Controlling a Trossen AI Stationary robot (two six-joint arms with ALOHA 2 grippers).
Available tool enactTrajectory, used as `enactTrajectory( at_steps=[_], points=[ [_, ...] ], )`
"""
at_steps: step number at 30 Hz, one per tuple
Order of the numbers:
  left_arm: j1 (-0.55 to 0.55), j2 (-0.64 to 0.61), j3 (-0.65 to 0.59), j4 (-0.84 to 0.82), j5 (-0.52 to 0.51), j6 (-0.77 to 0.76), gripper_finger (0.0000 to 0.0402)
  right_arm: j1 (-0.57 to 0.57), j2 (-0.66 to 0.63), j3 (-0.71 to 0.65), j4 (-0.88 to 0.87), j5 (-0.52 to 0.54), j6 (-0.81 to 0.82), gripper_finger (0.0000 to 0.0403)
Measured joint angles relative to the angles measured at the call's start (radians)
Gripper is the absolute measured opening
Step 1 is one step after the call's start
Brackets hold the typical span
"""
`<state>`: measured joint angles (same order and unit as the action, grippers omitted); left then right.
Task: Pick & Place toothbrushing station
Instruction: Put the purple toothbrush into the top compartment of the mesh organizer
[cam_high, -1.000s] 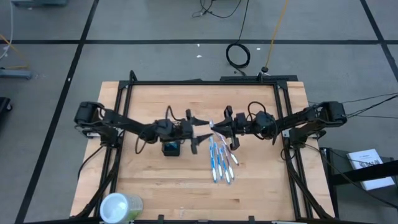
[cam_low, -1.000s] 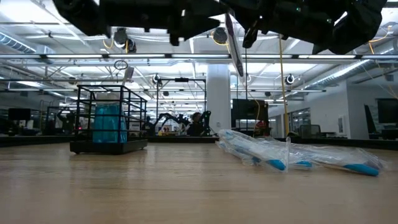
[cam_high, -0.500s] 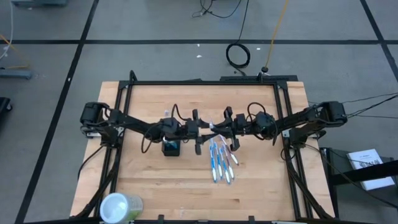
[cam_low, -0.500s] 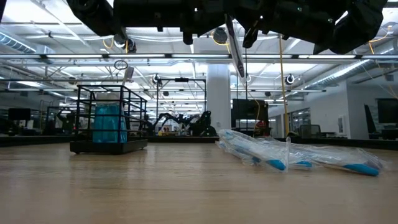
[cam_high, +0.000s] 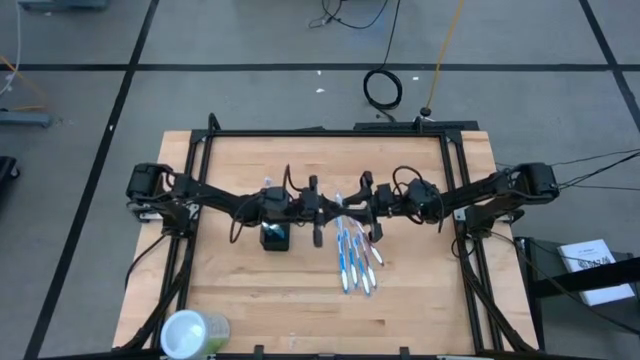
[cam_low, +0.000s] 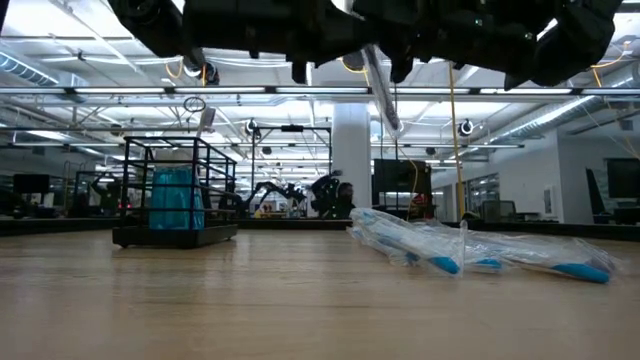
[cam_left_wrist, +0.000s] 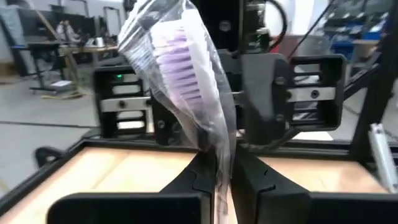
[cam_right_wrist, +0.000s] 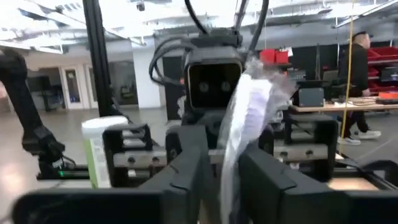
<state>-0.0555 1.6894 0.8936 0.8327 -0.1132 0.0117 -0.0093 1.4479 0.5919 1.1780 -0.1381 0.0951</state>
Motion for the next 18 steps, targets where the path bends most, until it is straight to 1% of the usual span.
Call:
enactTrajectory(
  at_steps=[3,5,9,12,14,16,18],
  points=[
    [-0.006,-0.061,-0.002,-0.089,-0.061,0.024,0.0023,-0.004,-0.055,0.000,-0.080,-0.003,-0.014,0.0137],
    [-0.006,-0.111,-0.009,-0.131,-0.090,0.043,0.0023,-0.005,-0.110,0.001,-0.163,0.007,-0.018,0.0161],
    [-0.012,-0.220,-0.062,-0.163,-0.124,0.062,0.0024,-0.010,-0.241,0.000,-0.375,0.008,-0.025,0.0193],
    [-0.024,-0.314,-0.142,-0.165,-0.187,0.074,0.0023,-0.010,-0.336,0.000,-0.513,0.060,-0.006,0.0202],
    [-0.033,-0.374,-0.204,-0.161,-0.249,0.072,0.0023,-0.010,-0.389,0.000,-0.598,0.098,-0.008,0.0202],
    [-0.043,-0.444,-0.276,-0.167,-0.328,0.063,0.0023,-0.010,-0.420,0.000,-0.657,0.136,-0.010,0.0199],
    [-0.059,-0.506,-0.337,-0.163,-0.398,0.044,0.0026,-0.010,-0.440,-0.011,-0.668,0.156,-0.009,0.0195]
  ],
)
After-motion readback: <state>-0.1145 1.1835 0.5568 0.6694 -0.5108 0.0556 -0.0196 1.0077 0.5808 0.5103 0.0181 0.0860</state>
